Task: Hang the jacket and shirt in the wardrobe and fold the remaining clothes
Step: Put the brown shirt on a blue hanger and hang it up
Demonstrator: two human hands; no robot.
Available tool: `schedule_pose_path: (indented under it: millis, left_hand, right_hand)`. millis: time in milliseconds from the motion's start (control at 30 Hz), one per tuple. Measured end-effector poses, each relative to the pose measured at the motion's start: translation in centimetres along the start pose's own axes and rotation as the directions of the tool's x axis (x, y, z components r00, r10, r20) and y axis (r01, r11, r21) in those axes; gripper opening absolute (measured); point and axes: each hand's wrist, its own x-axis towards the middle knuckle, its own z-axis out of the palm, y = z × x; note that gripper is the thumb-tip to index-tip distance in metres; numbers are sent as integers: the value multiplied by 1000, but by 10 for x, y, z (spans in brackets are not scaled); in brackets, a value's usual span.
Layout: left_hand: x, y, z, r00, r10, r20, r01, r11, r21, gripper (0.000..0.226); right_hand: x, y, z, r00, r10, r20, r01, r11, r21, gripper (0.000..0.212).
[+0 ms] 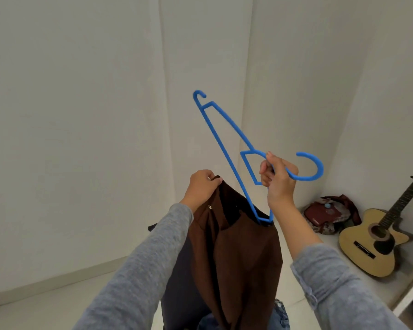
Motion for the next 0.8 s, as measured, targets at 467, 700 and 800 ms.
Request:
schedule_pose_path:
  millis: [467, 700, 800]
  left_hand:
    - [0, 43, -32, 995, -95, -43, 60, 858, -510, 33]
    - [12, -3, -63, 910, -403, -101, 276, 768, -578, 27]
    - [6, -21, -68, 877, -473, -87, 370, 779, -506, 26]
  right_hand:
    - [-22, 59, -15, 961, 272, -46, -253, 936, 245, 36]
    - [-32, 63, -53, 859, 463, 220, -412, 879, -240, 39]
    - [-32, 59, -57, 835, 477, 274, -383, 862, -333, 38]
